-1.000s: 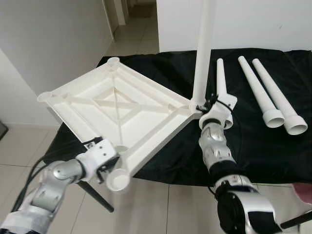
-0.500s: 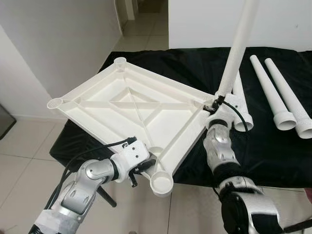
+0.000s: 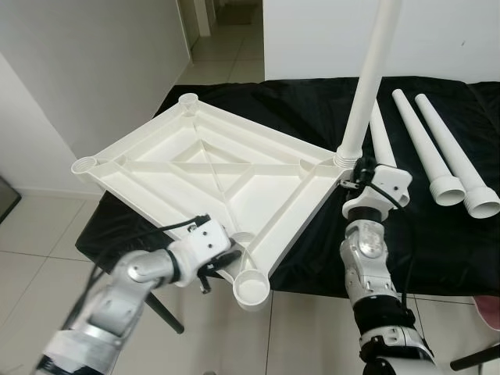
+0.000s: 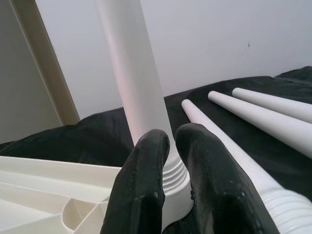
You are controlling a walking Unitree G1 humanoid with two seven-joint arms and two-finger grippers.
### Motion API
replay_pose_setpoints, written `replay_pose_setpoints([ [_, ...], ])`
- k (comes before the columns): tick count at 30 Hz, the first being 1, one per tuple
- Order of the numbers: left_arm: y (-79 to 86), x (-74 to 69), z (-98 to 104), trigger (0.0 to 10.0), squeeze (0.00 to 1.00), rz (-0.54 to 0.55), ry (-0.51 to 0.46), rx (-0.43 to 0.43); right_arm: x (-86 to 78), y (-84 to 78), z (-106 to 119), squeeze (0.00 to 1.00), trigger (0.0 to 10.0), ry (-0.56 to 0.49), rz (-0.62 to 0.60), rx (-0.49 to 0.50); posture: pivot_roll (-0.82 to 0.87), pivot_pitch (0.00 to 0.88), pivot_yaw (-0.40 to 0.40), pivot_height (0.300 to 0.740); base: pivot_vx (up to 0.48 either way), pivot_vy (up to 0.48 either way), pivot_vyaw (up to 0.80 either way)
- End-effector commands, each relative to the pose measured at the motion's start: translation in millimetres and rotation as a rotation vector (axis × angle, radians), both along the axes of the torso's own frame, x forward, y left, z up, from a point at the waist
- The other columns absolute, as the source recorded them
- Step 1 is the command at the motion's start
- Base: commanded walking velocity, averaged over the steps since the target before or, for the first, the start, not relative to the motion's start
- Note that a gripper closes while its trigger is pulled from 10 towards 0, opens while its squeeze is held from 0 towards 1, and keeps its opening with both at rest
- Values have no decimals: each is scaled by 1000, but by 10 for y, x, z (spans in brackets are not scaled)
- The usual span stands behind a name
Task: Building children table
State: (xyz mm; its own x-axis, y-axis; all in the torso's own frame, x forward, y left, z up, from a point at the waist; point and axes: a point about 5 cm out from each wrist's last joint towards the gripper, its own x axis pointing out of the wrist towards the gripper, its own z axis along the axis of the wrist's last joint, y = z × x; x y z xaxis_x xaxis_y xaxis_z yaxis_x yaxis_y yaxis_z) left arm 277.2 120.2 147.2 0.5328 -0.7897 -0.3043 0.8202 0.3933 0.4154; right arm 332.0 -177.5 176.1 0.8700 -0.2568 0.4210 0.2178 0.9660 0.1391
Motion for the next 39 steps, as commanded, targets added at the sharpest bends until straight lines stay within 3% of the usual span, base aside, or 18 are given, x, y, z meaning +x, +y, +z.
replay_pose_setpoints([
  [1, 39, -19, 1, 10000, 0, -22, 9, 11, -16, 57, -9, 0, 10000, 6, 28, -4, -12, 57, 122, 740, 0, 0, 0],
  [2, 125, -6, 11, 10000, 1000, -31, 44, 23, -59, 56, -28, 0, 10000, 10, 35, -7, -18, 59, 123, 740, 0, 0, 0],
  [6, 282, -10, 43, 10000, 1000, -87, 82, 79, -155, 68, -99, 0, 10000, 32, 52, -29, -23, 50, 123, 740, 0, 0, 0],
  [8, 282, -10, 43, 10000, 1000, -87, 82, 79, -155, 68, -99, 0, 10000, 32, 52, -29, -23, 50, 123, 740, 0, 0, 0],
  [9, 434, 62, 62, 10000, 0, -93, 89, 150, -232, 82, -174, 0, 10000, 56, 65, -44, -29, 52, 127, 740, 0, 0, 0],
  [20, 570, 260, 118, 10000, 0, -62, 65, 193, -338, 104, -217, 0, 10000, 66, 79, -47, -38, 56, 137, 740, 0, 0, 0],
  [26, 599, 525, 159, 10000, 0, -68, 48, 239, -562, 244, -378, 0, 10000, 135, 115, -30, -55, 68, 144, 740, 0, 0, 0],
  [39, 488, 633, -4, 10000, 0, -151, 103, 315, -646, 147, -369, 0, 10000, 157, 92, -49, -79, 98, 161, 740, 0, 0, 0],
])
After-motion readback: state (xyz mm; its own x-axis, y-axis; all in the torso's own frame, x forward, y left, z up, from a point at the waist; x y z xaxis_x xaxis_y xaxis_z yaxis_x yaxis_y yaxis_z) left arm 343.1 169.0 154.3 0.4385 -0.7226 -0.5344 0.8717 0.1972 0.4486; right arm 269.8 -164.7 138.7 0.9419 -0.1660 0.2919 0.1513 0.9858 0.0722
